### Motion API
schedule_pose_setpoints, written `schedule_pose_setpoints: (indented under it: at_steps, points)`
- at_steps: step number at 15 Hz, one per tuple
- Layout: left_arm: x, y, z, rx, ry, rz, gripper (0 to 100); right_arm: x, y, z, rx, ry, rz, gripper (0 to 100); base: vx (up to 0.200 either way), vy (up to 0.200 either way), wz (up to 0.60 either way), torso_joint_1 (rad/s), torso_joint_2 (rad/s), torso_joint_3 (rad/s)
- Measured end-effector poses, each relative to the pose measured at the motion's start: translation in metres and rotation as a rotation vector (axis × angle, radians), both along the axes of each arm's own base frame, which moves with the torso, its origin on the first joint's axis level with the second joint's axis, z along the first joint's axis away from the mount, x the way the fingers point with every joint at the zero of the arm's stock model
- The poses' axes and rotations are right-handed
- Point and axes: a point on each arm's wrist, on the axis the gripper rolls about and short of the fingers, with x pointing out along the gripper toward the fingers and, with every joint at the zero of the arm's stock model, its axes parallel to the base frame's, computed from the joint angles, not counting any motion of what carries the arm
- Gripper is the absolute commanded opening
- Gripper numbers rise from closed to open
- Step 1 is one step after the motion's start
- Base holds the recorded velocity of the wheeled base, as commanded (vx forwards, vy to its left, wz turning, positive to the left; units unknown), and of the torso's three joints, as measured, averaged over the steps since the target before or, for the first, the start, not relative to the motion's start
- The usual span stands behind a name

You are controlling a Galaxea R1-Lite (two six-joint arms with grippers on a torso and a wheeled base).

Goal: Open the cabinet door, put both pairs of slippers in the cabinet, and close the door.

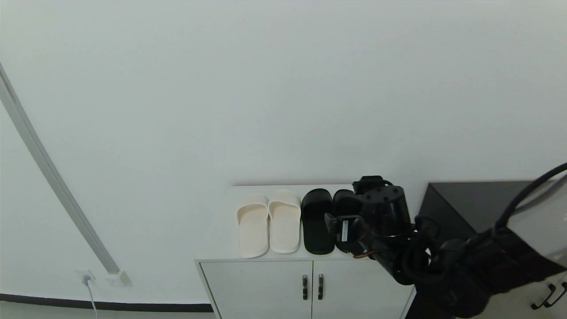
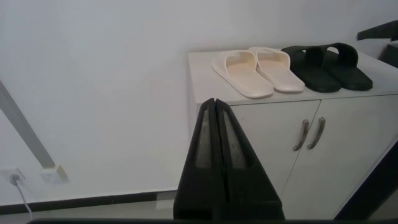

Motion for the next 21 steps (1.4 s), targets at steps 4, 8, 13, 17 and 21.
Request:
schedule_pose_setpoints:
  at_steps: [4, 8, 13, 17, 21]
  points:
    - [0.0, 0.0, 0.0, -0.002, 0.0, 0.0, 0, 0.047, 0.024, -0.034, -0.013, -0.008, -0.057, 100, 0.0, 0.0, 0.0, 0.0, 0.0, 0.0]
    - [0.0, 0.0, 0.0, -0.005, 0.0, 0.0, 0, 0.093, 0.034, -0.057, -0.04, -0.046, -0.123, 100, 0.0, 0.0, 0.0, 0.0, 0.0, 0.0]
    - [0.0, 0.0, 0.0, -0.005, 0.0, 0.001, 0, 0.127, 0.032, -0.08, -0.065, -0.047, -0.165, 100, 0.0, 0.0, 0.0, 0.0, 0.0, 0.0]
    - [0.0, 0.0, 0.0, -0.009, 0.0, 0.001, 0, 0.141, 0.036, -0.087, -0.08, -0.064, -0.168, 0, 0.0, 0.0, 0.0, 0.0, 0.0, 0.0]
    - [0.0, 0.0, 0.0, -0.011, 0.0, 0.001, 0, 0.145, 0.039, -0.091, -0.089, -0.062, -0.178, 0, 0.0, 0.0, 0.0, 0.0, 0.0, 0.0]
